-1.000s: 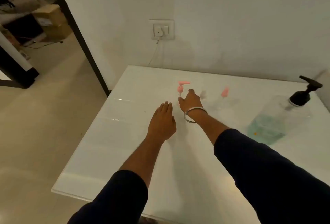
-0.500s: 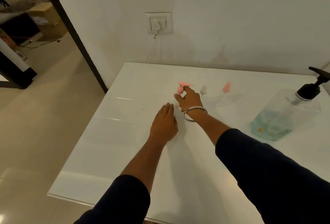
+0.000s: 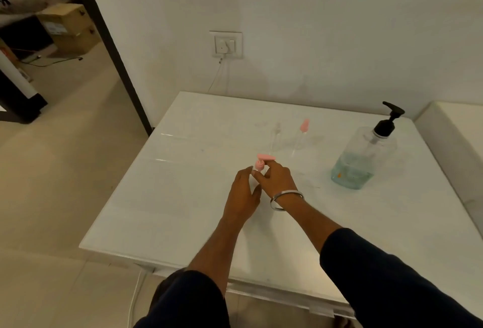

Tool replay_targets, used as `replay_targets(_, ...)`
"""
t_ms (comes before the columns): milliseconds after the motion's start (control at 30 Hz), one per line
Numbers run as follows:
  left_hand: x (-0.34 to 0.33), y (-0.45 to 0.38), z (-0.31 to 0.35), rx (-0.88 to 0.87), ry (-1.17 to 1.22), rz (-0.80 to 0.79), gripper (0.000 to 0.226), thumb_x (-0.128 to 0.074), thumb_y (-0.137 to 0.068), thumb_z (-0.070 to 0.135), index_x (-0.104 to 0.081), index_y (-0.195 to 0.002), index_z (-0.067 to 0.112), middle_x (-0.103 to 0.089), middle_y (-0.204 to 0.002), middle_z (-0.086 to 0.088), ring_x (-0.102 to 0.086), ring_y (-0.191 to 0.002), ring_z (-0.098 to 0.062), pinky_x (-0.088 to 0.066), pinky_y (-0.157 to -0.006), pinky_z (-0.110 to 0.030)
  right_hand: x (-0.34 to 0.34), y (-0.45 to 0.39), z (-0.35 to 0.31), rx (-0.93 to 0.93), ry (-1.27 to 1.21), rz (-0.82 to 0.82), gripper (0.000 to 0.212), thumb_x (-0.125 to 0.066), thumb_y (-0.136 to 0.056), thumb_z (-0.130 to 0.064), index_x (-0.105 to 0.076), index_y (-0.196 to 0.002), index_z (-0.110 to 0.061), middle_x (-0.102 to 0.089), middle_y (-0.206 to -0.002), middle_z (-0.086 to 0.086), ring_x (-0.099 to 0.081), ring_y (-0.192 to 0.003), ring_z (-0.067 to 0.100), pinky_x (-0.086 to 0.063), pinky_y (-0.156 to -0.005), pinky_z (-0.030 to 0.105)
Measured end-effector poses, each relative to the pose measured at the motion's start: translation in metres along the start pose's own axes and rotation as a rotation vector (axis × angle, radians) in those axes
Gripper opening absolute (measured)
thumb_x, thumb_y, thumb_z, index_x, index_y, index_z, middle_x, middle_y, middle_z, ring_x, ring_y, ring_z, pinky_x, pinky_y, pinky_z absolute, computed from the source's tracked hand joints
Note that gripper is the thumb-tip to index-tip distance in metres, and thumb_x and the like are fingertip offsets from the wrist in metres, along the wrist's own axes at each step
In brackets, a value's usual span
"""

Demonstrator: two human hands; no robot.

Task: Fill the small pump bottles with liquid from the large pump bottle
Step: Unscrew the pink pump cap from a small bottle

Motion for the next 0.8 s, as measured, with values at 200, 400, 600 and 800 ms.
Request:
replay_targets(200,-0.006,0.013,-0.001,0.021,0.141,0.038,0.032,-0.057,-0.092,0.017,-0.053,-0.123,0.011,-0.060,-0.122,-0.006,-0.056,-0.113,-0.019,-0.041,-0.091,-0.020,0.008,0.020,0.001,0.058,-0.040,-0.002,0.037,-0.056,-0.089,-0.037,-0.054,-0.124,-0.024,-0.057,-0.086,-0.011,-0.052,-0.079,0.007,-0.046,-0.082,0.023)
replay_targets(400,-0.012,0.013,-0.001,0.031,0.160,0.036,0.029,-0.059,-0.091,0.014,-0.055,-0.119,0.011,-0.061,-0.119,-0.004,-0.055,-0.105,-0.012,-0.039,-0.085,-0.011,0.014,0.015,0.004,0.064,-0.161,0.066,0.036,-0.068,-0.081,-0.026,-0.060,-0.114,-0.015,-0.059,-0.101,0.002,-0.052,-0.084,0.011,-0.038,-0.065,0.003)
replay_targets(600,-0.017,0.009,0.000,0.006,0.150,0.043,0.026,-0.058,-0.090,0.011,-0.057,-0.116,0.010,-0.064,-0.115,-0.005,-0.058,-0.106,-0.015,-0.039,-0.085,-0.011,0.014,0.015,0.013,0.006,-0.387,0.089,0.032,-0.071,-0.078,-0.019,-0.062,-0.108,-0.013,-0.063,-0.097,0.002,-0.057,-0.086,0.016,-0.044,-0.072,0.009)
replay_targets(800,-0.015,0.005,0.001,-0.002,0.161,0.010,0.021,-0.059,-0.090,0.010,-0.059,-0.111,0.009,-0.066,-0.108,-0.005,-0.060,-0.096,-0.014,-0.043,-0.080,-0.010,0.016,0.015,0.014,0.096,-0.204,-0.115,0.029,-0.050,-0.092,-0.033,-0.058,-0.119,-0.023,-0.048,-0.115,0.003,-0.048,-0.095,0.015,-0.042,-0.081,0.016)
Point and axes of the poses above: each hand's wrist, its own y-axis away from the middle knuckle, its own x-axis out of the back of the hand, z = x × y, the point moved 4 cm from there along -y, towards the middle knuckle
